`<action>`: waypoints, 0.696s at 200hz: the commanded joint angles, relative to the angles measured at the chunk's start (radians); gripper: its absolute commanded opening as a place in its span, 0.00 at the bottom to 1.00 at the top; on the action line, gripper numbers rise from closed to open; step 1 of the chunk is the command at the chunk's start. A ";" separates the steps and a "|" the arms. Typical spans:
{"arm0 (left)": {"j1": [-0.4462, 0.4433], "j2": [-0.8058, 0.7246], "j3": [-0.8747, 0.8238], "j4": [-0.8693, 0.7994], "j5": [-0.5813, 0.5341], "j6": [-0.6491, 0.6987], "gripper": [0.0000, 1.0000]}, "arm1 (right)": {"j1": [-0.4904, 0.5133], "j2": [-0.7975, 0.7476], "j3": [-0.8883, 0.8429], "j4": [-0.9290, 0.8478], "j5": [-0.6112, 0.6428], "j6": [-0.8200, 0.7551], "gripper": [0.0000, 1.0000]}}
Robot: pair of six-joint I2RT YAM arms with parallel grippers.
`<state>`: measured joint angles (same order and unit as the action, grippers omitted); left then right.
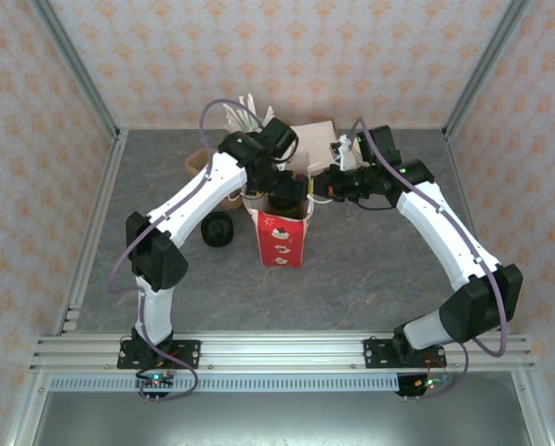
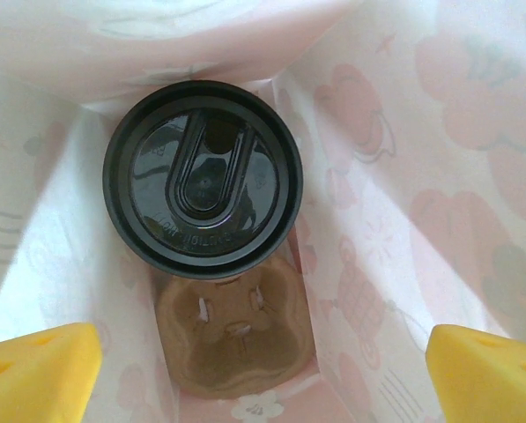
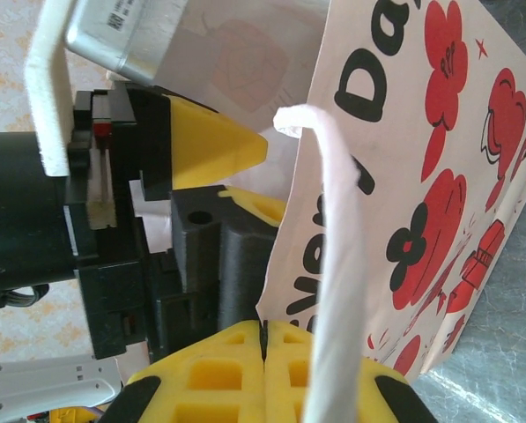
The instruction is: Pack the takeout coffee
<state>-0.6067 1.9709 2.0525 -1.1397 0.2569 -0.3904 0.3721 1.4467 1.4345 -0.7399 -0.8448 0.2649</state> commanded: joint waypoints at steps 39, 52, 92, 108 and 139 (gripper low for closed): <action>0.002 -0.103 0.038 0.024 -0.005 0.016 0.82 | -0.001 0.005 -0.007 -0.021 0.009 -0.021 0.00; 0.002 -0.110 0.046 0.035 0.012 0.021 0.81 | -0.001 0.007 -0.005 -0.020 0.014 -0.020 0.00; 0.016 -0.121 0.088 0.057 0.036 0.021 0.81 | -0.002 0.004 -0.005 -0.016 0.019 -0.018 0.00; 0.029 -0.114 0.124 0.052 0.029 0.022 0.82 | -0.002 0.002 -0.004 -0.017 0.018 -0.020 0.00; 0.080 -0.081 0.249 0.013 -0.022 -0.002 0.83 | -0.004 -0.003 0.005 -0.033 0.031 -0.040 0.13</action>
<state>-0.5686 1.8713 2.1929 -1.1030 0.2825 -0.3912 0.3721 1.4506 1.4342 -0.7460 -0.8345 0.2577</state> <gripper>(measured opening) 0.826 0.078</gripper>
